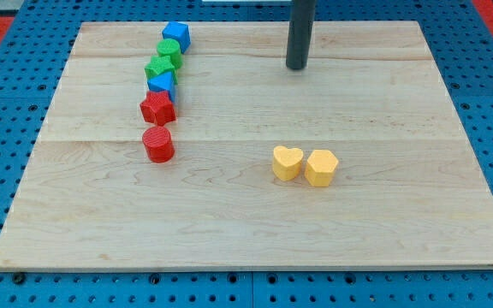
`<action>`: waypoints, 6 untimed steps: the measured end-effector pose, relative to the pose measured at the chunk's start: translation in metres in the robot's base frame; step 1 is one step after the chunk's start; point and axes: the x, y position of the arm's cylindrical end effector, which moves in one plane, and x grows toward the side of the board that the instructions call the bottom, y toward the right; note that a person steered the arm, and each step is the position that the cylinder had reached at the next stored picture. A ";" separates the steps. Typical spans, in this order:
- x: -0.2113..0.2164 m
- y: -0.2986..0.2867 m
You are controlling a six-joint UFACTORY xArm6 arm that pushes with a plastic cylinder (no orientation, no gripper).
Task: Move the line of blocks down a bit
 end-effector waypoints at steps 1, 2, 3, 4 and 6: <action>-0.064 -0.067; -0.064 -0.101; -0.065 -0.207; -0.057 -0.230; -0.002 -0.125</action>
